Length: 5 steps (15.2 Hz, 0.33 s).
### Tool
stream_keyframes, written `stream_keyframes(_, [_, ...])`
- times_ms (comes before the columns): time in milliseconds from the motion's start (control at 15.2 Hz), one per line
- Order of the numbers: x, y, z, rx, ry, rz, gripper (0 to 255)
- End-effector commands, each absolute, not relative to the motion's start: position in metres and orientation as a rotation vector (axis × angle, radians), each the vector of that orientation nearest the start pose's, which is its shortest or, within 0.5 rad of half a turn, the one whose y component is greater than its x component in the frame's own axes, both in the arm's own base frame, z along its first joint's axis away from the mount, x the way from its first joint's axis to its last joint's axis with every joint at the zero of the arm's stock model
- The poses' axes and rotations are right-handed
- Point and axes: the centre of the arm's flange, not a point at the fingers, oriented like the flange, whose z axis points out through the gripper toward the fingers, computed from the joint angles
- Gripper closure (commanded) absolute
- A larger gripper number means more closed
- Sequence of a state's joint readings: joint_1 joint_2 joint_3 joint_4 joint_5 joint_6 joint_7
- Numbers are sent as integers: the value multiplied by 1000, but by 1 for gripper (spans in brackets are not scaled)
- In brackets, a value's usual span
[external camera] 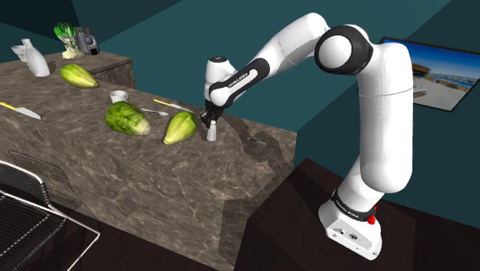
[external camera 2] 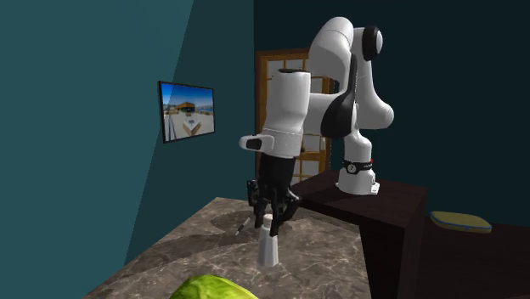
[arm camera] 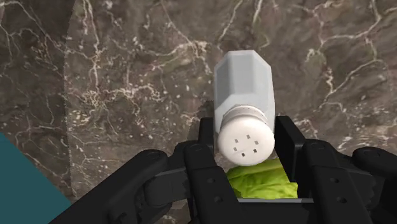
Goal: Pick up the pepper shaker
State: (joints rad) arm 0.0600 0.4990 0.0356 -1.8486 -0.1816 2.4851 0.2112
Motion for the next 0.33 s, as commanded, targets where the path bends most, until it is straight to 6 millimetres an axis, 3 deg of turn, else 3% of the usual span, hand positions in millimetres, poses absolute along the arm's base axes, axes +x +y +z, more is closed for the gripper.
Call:
stream_keyframes(0, [654, 61, 277, -3214, -24, -245, 255])
stream_keyframes(264, [654, 61, 289, -3214, -24, -245, 255])
